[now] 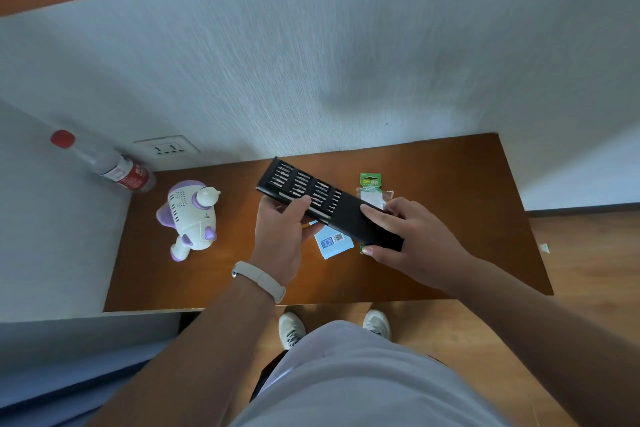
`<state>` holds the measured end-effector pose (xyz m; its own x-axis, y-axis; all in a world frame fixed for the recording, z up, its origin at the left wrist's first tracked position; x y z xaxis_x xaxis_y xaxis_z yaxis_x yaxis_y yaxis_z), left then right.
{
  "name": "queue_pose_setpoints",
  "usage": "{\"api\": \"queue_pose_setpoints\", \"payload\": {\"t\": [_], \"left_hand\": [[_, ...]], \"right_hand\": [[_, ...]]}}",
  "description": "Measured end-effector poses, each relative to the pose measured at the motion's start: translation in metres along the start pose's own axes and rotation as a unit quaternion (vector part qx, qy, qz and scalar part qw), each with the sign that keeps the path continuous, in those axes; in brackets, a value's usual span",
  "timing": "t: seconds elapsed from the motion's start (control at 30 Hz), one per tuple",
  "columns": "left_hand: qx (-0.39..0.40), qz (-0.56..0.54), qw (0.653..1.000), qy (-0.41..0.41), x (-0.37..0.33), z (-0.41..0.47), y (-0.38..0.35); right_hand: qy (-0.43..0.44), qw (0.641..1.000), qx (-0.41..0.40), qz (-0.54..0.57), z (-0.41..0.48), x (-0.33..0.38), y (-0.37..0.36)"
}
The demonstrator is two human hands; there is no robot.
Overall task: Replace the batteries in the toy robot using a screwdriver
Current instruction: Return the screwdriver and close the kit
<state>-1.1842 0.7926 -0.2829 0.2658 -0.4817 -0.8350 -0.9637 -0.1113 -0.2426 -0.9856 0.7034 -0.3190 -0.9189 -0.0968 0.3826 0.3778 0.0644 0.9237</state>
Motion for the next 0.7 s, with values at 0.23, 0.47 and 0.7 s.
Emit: {"api": "queue_pose_setpoints", "payload": {"t": [0.23,0.47,0.7], "left_hand": [[0.039,-0.006,0.999,-0.001,0.02,-0.009,-0.008],[0.049,-0.018,0.999,0.002,0.017,-0.008,-0.003],[0.043,-0.002,0.999,-0.025,-0.004,0.004,0.021]], "right_hand": [[0.04,0.999,-0.024,-0.027,0.011,0.004,0.016],[0.051,0.998,-0.029,-0.038,0.015,0.001,0.023],[0.083,0.993,-0.052,-0.068,0.016,-0.003,0.03]]}}
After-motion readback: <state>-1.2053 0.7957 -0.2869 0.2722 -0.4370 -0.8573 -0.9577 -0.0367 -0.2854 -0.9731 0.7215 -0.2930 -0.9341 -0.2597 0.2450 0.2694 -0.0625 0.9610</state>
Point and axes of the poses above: each hand's wrist, its own z-axis towards the middle knuckle, its own y-axis out of the back of the hand, x = y × z, the point moved 2 cm from there along z, towards the middle knuckle, and after that the axes turned 10 degrees about -z, right-handed, at the moved point
